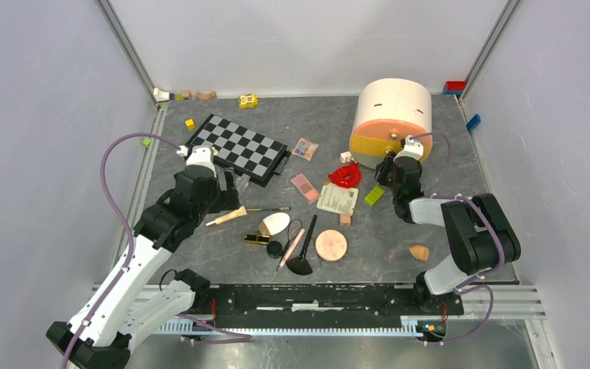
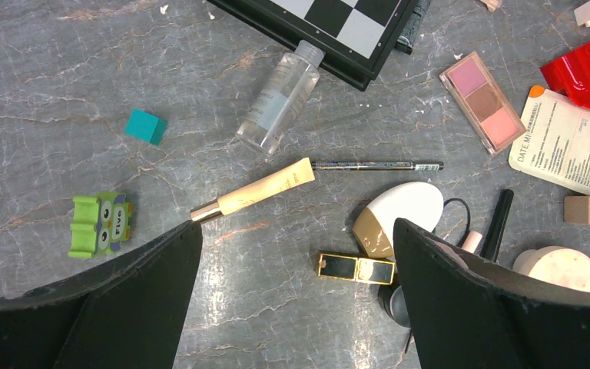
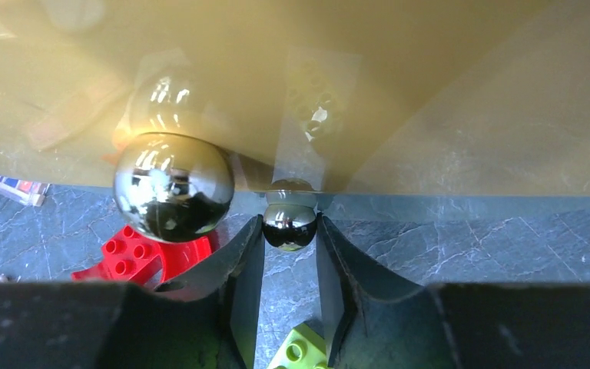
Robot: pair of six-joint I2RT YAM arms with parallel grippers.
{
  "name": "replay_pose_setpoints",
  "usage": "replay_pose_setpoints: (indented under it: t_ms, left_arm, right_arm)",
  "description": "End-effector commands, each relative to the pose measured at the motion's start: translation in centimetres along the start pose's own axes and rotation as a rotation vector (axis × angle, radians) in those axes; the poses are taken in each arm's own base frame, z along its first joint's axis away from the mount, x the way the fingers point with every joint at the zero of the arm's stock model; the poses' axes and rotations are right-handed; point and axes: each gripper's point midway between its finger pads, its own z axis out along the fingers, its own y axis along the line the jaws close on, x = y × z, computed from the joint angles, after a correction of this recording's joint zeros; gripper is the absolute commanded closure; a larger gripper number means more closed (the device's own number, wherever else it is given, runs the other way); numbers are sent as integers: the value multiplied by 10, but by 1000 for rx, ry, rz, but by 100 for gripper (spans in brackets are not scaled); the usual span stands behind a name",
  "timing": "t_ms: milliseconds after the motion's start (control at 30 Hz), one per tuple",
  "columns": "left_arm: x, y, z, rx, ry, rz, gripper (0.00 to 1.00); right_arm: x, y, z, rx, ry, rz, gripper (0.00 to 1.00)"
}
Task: Organize the makeup
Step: Open the drawer in the storage box.
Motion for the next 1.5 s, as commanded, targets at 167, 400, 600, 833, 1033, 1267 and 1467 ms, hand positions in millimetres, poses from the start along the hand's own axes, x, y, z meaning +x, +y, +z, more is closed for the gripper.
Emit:
replay_pose_setpoints:
  t_ms: [167, 400, 600, 833, 1033, 1267, 1467]
  left_arm:
    - [-9, -3, 0, 17, -26, 6, 0]
    - [-8, -4, 0, 19, -23, 6, 0]
    - [-8, -4, 1, 20, -22, 9, 0]
    - [-8, -4, 0, 22, -24, 6, 0]
    - [-8, -4, 0, 24, -24, 6, 0]
    - [-9, -5, -1, 28, -27, 4, 0]
    - [-8, -5, -1, 30, -27, 4, 0]
  right_arm:
    - [-12, 10, -6, -61, -50, -13, 74]
    - [5, 7, -27, -90, -39, 10, 76]
    - [18, 10, -45, -122, -26, 30, 77]
    - [23, 13, -63, -138, -30, 27, 77]
    - [34, 12, -74, -144, -13, 20, 77]
    - [51, 14, -85, -163, 19, 31, 77]
    - [57, 15, -93, -168, 26, 37, 77]
